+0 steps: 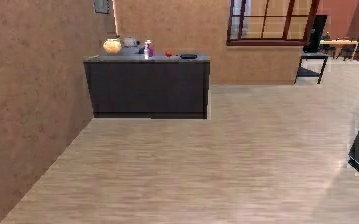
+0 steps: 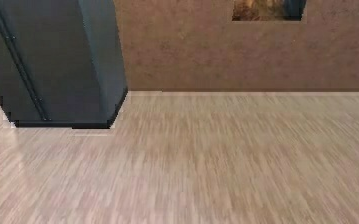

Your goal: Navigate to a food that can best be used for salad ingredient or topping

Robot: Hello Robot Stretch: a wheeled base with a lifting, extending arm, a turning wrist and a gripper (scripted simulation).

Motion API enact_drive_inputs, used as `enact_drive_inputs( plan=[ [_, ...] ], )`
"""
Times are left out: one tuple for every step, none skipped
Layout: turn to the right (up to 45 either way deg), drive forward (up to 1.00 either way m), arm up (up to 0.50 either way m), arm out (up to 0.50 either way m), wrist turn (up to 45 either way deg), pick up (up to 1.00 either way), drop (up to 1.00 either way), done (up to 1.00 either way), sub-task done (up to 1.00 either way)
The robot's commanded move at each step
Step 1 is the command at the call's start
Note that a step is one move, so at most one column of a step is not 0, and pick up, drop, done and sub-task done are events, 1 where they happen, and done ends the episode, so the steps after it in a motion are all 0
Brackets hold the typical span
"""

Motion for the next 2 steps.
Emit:
enact_drive_inputs(
  plan=[
    [0.0, 0.15, 0.00, 0.00, 0.0, 0.00, 0.00, 0.00, 0.00],
    [9.0, 0.00, 0.00, 0.00, 0.0, 0.00, 0.00, 0.00, 0.00]
  ],
)
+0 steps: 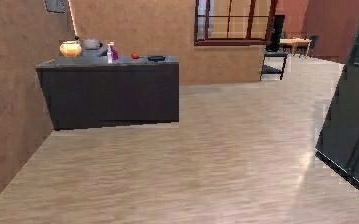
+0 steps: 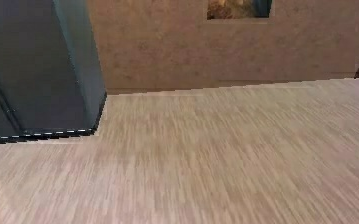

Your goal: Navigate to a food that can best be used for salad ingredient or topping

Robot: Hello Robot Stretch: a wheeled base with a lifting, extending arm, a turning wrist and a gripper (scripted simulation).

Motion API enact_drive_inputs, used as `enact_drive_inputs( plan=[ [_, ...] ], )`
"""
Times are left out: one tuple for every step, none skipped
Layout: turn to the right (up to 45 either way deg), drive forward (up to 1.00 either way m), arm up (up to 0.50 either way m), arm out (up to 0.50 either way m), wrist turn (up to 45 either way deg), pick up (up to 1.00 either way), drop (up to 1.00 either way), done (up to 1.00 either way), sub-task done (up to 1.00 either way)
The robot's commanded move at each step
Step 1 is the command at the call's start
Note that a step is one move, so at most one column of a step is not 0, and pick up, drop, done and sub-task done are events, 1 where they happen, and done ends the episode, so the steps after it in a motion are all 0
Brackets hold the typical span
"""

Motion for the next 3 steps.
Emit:
enact_drive_inputs(
  plan=[
    [0.0, 1.00, 0.00, 0.00, 0.0, 0.00, 0.00, 0.00, 0.00],
    [0.0, 1.00, 0.00, 0.00, 0.0, 0.00, 0.00, 0.00, 0.00],
    [3.0, 0.00, 0.00, 0.00, 0.0, 0.00, 0.00, 0.00, 0.00]
  ],
)
